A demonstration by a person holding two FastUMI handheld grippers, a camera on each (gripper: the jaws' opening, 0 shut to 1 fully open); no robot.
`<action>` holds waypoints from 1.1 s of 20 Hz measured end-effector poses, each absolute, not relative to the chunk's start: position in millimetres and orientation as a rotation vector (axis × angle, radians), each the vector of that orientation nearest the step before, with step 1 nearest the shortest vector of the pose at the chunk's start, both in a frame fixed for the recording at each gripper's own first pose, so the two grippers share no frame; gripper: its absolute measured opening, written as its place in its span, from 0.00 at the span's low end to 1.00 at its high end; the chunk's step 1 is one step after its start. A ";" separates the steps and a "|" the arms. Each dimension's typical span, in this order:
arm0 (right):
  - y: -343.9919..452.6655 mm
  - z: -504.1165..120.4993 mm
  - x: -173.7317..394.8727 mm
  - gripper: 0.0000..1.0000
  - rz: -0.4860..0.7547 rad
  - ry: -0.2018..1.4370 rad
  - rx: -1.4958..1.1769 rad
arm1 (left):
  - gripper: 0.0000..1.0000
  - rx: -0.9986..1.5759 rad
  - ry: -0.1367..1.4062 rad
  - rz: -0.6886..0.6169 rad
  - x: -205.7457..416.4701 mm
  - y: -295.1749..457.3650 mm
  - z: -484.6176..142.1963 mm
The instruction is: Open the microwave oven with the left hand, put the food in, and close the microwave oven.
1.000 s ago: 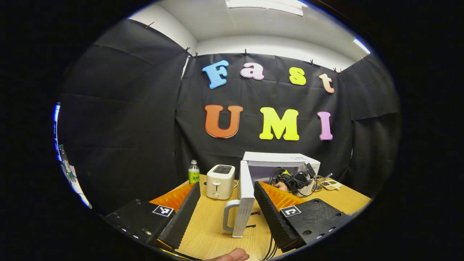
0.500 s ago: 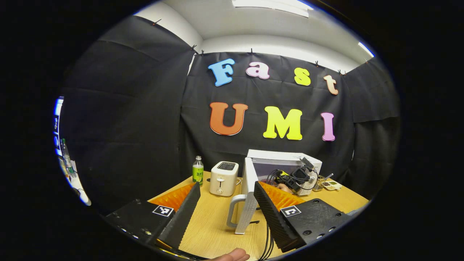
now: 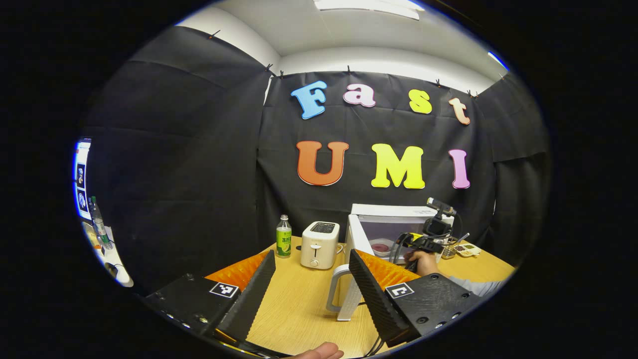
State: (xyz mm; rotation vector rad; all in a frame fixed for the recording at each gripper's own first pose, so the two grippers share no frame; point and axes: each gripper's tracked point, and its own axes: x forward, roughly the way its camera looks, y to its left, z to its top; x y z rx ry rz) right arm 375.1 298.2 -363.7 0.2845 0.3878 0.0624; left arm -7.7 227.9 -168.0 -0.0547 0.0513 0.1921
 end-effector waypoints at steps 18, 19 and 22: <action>145.4 -130.4 148.3 0.98 0.279 0.056 -0.080 | 0.11 -0.021 0.097 0.266 11.9 254.3 -213.8; 141.2 -129.7 139.8 0.98 0.286 0.064 -0.091 | 0.17 -0.040 0.106 0.239 12.7 249.4 -219.9; 135.7 -131.8 109.9 0.98 0.332 0.111 -0.074 | 0.00 -0.044 0.144 0.230 29.0 252.7 -247.7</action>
